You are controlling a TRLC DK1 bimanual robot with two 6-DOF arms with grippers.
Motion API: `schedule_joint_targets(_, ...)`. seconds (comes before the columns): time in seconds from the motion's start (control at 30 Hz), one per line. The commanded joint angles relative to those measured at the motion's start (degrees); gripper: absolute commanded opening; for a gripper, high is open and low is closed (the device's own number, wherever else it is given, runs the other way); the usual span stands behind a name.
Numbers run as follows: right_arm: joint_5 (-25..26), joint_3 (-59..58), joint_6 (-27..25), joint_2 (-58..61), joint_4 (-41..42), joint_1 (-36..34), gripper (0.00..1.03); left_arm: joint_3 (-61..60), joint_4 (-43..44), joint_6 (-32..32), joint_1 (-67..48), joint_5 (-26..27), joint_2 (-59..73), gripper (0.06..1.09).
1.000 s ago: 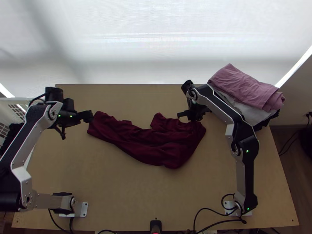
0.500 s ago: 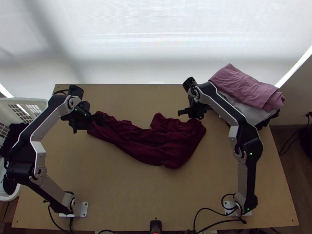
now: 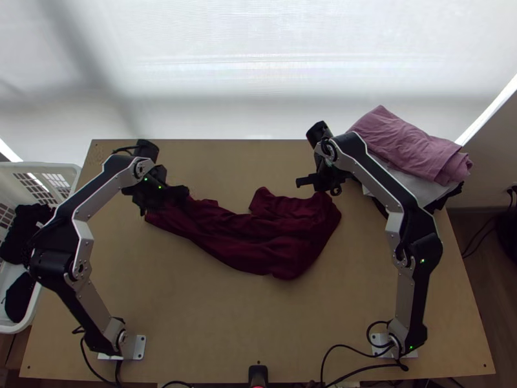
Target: Fold the t-shirt
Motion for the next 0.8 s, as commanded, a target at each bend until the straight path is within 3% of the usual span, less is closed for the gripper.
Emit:
schedule_joint_targets(0.0,0.44,0.13,0.0,-1.53,0.09,0.69,0.03,4.11,0.3,-2.13,-1.23,-0.23,2.98,1.03)
schedule_joint_targets(0.13,0.53,0.13,0.0,-1.88,0.09,0.87,0.03,6.84,-0.14,-3.01,-2.64,-1.28,5.36,1.01)
schedule_joint_targets(0.2,0.53,0.13,0.0,-2.23,0.09,0.87,0.03,7.1,-0.05,-3.1,-3.08,-1.99,5.97,0.79)
schedule_joint_targets(0.3,0.44,0.31,0.0,-2.85,0.01,0.78,0.03,7.1,0.57,-3.1,-3.25,-3.04,6.5,0.36)
schedule_joint_targets(0.33,0.44,0.31,-0.09,-3.11,0.01,0.78,0.03,7.01,0.74,-2.84,-3.34,-3.57,6.59,0.28)
schedule_joint_targets(0.5,0.44,0.4,-0.09,-3.73,0.01,0.78,0.03,6.05,0.57,-0.03,-3.96,-3.57,6.85,0.26)
schedule_joint_targets(0.57,0.44,0.4,-0.18,-3.9,0.01,0.78,0.03,5.7,1.53,-0.11,-3.87,-4.09,6.41,0.09)
schedule_joint_targets(0.77,0.53,1.54,0.18,-5.22,0.09,0.69,0.03,8.95,3.82,-2.31,-2.9,-7.43,0.35,0.1)
